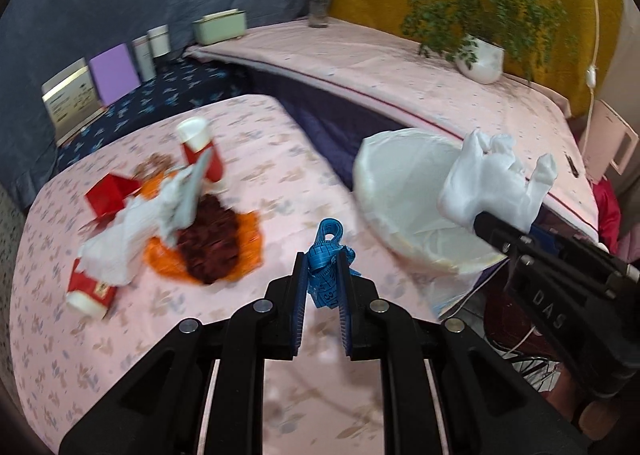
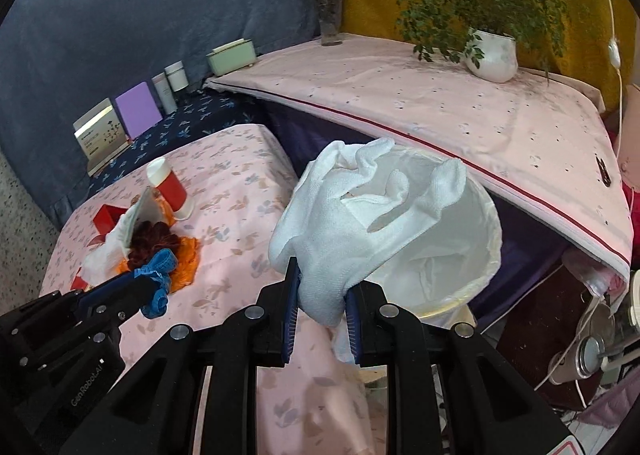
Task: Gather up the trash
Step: 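Carry the white glove into the wastebasket and open the right gripper while the left holds the clip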
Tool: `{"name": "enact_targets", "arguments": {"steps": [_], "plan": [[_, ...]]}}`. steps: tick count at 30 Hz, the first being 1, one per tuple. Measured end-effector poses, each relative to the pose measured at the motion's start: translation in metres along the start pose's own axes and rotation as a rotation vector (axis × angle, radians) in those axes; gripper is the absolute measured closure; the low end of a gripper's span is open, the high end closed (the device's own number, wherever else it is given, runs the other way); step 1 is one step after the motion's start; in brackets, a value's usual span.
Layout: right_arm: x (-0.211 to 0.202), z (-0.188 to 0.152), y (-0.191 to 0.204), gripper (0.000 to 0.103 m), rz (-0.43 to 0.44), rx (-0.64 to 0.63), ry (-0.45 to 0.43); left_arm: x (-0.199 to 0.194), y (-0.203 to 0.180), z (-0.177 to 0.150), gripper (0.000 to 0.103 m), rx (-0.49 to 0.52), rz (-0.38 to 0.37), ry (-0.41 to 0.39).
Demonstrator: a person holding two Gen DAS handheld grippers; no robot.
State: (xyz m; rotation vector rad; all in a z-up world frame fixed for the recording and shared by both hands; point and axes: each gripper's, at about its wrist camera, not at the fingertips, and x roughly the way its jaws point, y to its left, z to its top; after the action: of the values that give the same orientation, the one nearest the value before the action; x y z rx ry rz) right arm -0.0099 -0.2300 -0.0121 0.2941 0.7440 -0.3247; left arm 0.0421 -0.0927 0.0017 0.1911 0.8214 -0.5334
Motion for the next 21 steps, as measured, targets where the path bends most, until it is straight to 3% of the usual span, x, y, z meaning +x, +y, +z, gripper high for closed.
{"name": "enact_targets", "arguments": {"steps": [6,21], "plan": [[0.009,0.002,-0.034,0.083,-0.045,0.059,0.002,0.025,-0.035,0.026,0.089,0.044,-0.091,0.015],[0.046,0.014,-0.078,0.082,-0.099,0.148,0.030,0.086,-0.088,0.060,0.088,0.134,-0.168,0.058]]}}
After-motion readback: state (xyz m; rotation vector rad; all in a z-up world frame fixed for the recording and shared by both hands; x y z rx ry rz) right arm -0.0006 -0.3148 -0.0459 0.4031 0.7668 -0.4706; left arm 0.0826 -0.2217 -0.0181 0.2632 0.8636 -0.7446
